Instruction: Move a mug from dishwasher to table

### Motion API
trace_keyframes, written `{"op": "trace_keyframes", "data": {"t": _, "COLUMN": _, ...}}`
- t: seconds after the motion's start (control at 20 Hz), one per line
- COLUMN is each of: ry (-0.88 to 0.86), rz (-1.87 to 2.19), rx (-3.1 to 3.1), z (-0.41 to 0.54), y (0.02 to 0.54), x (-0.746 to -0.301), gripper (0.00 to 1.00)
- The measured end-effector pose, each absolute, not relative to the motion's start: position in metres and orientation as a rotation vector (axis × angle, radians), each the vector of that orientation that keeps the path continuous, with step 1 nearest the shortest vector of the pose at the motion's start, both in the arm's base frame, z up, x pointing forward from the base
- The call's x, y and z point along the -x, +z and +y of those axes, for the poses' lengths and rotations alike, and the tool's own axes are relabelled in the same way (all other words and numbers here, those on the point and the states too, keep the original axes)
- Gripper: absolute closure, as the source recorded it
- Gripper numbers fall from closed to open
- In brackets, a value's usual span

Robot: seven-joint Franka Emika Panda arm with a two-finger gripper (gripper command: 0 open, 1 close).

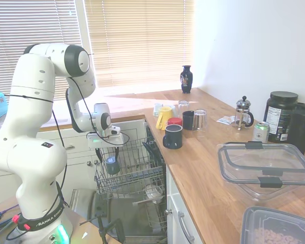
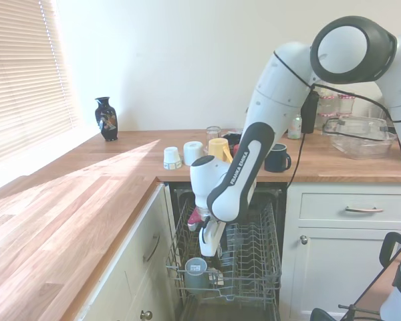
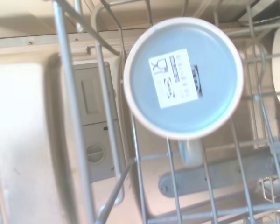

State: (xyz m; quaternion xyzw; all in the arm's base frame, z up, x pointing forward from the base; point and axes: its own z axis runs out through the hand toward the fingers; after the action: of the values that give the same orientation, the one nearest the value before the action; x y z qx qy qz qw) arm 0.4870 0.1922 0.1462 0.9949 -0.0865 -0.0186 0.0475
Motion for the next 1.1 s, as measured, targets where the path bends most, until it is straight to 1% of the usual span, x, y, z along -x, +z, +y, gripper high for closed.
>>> {"op": "trace_keyframes", "data": {"t": 0.2, "ry": -0.083, "rz": -0.245, "rx": -3.027, "z": 0.195, "y": 0.124, "x": -0.497, "gripper": 0.00}}
{"op": "trace_keyframes", "data": {"t": 0.45, "ry": -0.096, "rz": -0.226, "rx": -3.028, "z": 0.197, "y": 0.112, "x": -0.506, "gripper": 0.00}}
{"op": "trace_keyframes", "data": {"t": 0.9, "ry": -0.147, "rz": -0.162, "rx": -3.013, "z": 0.200, "y": 0.078, "x": -0.501, "gripper": 0.00}}
{"op": "trace_keyframes", "data": {"t": 1.1, "ry": -0.161, "rz": -0.156, "rx": -3.019, "z": 0.200, "y": 0.071, "x": -0.503, "gripper": 0.00}}
